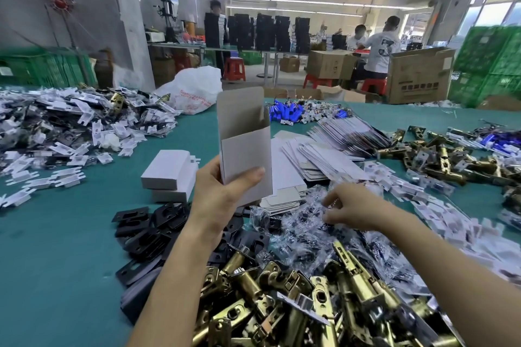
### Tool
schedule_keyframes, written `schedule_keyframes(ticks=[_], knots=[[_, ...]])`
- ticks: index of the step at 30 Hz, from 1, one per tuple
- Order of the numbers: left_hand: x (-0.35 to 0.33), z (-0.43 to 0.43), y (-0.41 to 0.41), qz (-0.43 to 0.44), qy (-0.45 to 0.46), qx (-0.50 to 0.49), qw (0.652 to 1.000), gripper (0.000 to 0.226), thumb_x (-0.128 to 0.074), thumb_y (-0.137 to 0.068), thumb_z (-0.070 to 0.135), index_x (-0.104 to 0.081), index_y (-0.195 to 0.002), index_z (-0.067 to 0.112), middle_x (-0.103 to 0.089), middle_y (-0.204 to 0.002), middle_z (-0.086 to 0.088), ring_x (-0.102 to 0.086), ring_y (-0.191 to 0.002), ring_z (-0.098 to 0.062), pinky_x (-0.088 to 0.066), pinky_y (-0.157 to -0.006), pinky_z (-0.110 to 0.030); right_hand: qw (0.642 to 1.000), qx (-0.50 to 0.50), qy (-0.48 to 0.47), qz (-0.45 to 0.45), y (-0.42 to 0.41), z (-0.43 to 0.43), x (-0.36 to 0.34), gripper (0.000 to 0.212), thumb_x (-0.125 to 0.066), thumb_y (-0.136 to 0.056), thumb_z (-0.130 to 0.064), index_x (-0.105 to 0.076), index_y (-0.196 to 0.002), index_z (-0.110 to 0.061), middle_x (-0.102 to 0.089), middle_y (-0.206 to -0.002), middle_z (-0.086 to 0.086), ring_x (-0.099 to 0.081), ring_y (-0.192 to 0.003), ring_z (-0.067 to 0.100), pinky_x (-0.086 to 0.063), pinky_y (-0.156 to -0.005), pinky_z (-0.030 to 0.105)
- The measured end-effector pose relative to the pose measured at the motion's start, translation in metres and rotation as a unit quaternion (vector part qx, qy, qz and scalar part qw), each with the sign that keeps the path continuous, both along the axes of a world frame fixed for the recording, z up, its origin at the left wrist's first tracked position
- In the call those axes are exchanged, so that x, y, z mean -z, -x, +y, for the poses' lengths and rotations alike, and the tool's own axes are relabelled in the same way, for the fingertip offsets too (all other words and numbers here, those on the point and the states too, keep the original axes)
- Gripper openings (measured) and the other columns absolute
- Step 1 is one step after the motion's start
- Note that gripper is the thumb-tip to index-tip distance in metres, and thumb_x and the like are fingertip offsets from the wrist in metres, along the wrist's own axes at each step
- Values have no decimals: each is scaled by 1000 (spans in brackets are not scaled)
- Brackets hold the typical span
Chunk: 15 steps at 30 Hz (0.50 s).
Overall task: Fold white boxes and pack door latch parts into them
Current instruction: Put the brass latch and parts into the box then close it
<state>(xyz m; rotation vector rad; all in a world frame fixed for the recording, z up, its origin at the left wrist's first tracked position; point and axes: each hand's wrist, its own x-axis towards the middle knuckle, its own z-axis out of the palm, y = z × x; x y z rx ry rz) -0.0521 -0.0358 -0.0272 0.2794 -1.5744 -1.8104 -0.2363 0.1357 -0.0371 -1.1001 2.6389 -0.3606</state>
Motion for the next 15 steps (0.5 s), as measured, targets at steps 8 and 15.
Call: schedule_keyframes(ticks=[8,15], knots=[[0,1,0,-6,-9,5,1000,26,-84,-65,21,-80,-89,30,-77,-95,-4,-72,-91,-24,-63,-72,-46,998,14,37,55,-3,16,-15,21,-84,-76,-20,-68,-68,-31,-64,-71,-17,-64,-68,0,-44,-55,11],[1,2,1,-31,6,23,999,29,-86,-64,20,-80,-88,34,-76,-96,-6,-72,-83,-16,-59,-62,-29,978,-7,204,35,-17,22,-39,13,-65,-92,-13,-61,-83,-23,-70,-85,-3,-69,-71,15,-59,-64,33]])
